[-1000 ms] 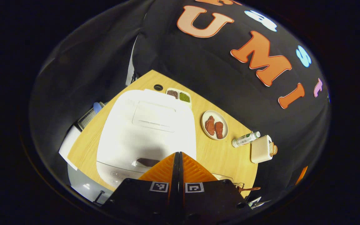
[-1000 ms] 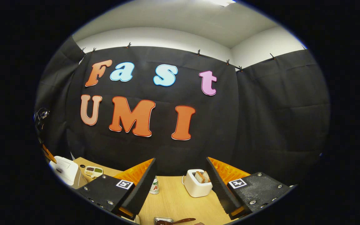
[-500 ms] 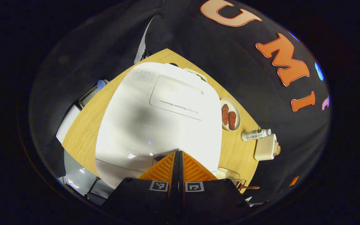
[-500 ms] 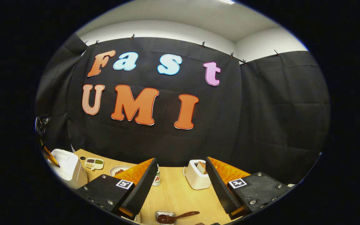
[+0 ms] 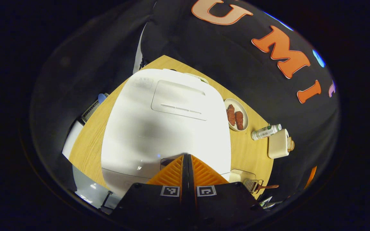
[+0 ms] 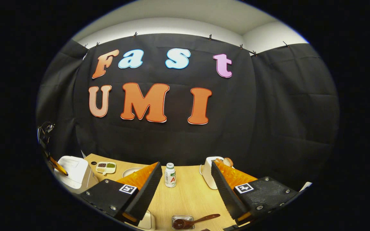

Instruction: Close the left gripper, press the button to open the rice cooker; take a wooden spoon from the chopstick holder with the right hand, scoop a spoonful of rice and pour it into the rice cooker, then put the wooden spoon back into the chopstick holder.

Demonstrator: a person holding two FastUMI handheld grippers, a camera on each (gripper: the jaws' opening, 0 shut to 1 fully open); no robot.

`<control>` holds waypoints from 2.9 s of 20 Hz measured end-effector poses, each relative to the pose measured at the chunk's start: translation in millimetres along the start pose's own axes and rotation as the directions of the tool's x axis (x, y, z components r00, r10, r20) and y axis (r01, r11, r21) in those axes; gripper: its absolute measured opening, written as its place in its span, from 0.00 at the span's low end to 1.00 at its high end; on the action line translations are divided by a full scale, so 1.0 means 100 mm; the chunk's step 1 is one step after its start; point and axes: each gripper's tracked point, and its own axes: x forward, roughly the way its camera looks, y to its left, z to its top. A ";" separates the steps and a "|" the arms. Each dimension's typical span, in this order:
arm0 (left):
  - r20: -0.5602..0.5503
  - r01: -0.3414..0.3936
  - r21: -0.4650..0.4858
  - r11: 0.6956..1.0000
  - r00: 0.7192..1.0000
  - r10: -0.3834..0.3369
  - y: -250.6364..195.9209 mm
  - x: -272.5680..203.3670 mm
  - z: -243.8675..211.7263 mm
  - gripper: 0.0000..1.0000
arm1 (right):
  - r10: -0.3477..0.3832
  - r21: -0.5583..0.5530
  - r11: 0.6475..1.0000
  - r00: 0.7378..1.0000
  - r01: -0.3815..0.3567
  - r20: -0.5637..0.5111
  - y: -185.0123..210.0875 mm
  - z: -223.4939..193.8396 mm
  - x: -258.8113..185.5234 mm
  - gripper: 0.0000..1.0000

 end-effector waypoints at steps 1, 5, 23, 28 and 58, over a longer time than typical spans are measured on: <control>0.036 0.019 0.003 1.000 0.999 -0.019 -0.06 -0.08 0.06 0.06 | -0.001 -0.004 1.000 1.000 0.001 -0.007 -0.03 -0.03 0.02 0.95; 0.291 0.028 0.121 0.992 0.955 -0.062 -0.34 -0.55 0.58 0.06 | 0.000 0.014 1.000 0.999 0.001 -0.048 -0.11 -0.22 0.06 0.95; 0.834 -0.170 0.349 0.922 0.505 -0.223 -1.45 -2.31 1.15 0.16 | -0.027 0.032 0.999 0.958 0.038 -0.287 -0.74 -1.49 0.13 0.95; 0.840 -0.171 0.375 0.911 0.478 -0.256 -1.70 -2.33 1.02 0.66 | -0.014 0.101 0.993 0.927 0.056 -0.376 -0.84 -1.95 0.09 0.95; 0.841 -0.179 0.363 0.914 0.486 -0.239 -1.57 -2.21 0.93 0.75 | 0.143 0.545 0.809 0.827 0.219 -0.544 -0.24 -2.56 -0.16 0.13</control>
